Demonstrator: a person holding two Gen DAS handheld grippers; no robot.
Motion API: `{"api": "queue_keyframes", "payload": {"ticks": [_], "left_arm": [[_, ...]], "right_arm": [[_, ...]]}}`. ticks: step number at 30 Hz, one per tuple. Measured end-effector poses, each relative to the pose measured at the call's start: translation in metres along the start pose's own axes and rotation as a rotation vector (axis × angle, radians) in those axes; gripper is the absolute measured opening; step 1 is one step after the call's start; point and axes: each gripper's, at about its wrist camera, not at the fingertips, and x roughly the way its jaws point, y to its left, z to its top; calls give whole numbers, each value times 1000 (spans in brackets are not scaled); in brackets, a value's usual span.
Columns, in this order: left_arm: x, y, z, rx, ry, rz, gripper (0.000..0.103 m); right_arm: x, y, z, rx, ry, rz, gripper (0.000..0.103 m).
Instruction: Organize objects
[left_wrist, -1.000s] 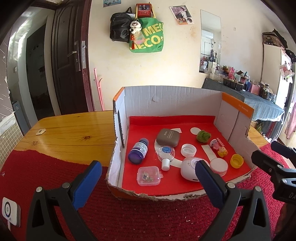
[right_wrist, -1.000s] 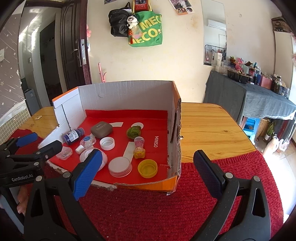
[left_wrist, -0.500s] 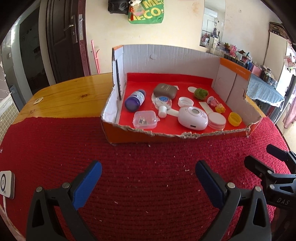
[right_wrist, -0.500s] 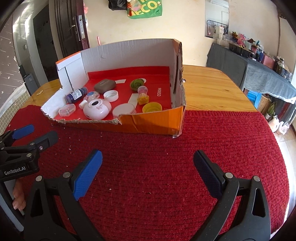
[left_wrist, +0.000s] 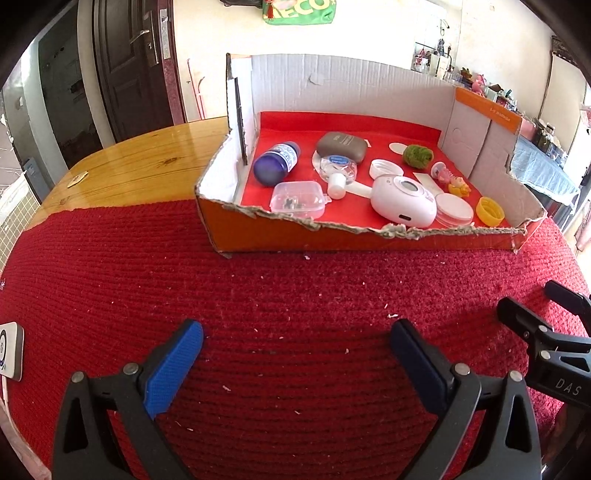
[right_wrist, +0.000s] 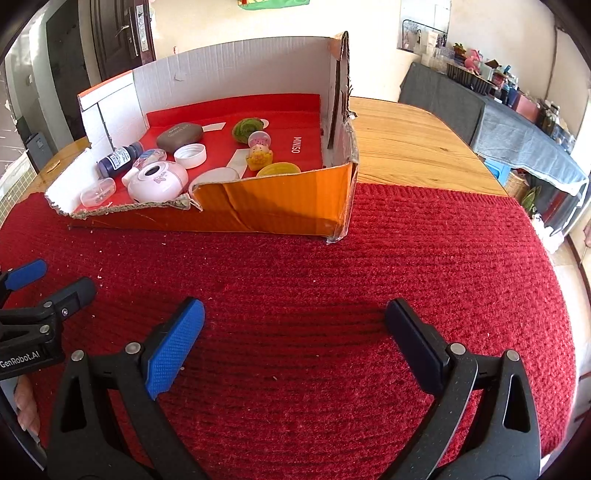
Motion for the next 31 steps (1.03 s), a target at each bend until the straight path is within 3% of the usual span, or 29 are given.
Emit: {"api": "queue_keyframes", "payload": {"ticks": [31], "left_arm": [[2,-1,2,-2,0,6,103]], "right_arm": [[2,0,0,2,4,-10,103]]}}
